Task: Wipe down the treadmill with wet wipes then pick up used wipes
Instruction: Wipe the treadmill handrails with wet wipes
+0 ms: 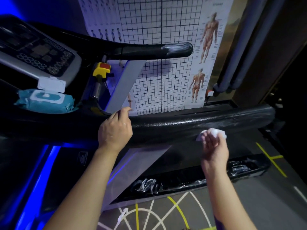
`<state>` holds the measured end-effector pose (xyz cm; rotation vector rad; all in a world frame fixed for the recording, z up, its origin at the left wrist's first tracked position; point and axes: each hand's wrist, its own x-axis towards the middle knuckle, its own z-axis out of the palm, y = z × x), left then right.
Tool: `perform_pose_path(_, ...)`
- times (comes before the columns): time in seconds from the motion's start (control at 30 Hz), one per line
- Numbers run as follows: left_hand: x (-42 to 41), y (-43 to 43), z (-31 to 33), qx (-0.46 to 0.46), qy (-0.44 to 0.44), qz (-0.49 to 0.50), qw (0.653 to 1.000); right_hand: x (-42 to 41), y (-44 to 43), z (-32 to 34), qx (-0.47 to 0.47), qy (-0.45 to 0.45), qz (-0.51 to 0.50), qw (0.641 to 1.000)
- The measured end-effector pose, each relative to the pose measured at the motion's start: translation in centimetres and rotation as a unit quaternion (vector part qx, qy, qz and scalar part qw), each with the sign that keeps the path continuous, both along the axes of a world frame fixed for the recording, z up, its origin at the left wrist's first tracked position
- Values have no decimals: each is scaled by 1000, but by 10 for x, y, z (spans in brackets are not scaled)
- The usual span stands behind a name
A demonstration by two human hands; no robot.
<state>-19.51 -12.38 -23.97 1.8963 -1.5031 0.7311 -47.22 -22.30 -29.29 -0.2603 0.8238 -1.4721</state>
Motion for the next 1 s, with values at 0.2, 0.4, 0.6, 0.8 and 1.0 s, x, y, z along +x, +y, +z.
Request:
perform_pose_path(0.2,-39,-22,11,-15,57,54,997,57,44,-1,-54,144,97,983)
perform_pose_path(0.4,-88,-76,4,52,15,-37,998,68,28,10,-25,61,92,994)
perform_pose_path(0.6,-92,-82,-2,69,-8,-6,998,12,-35,5,15,-36,-65,997)
perform_pose_path(0.8,-93,-83,-2,59,-5,-8,998,-54,-91,-7,18,0,-151,988)
perform_pose_path(1.0,-93,-81,-2,78,4,0,997,-34,-30,13,-72,148,-64,984)
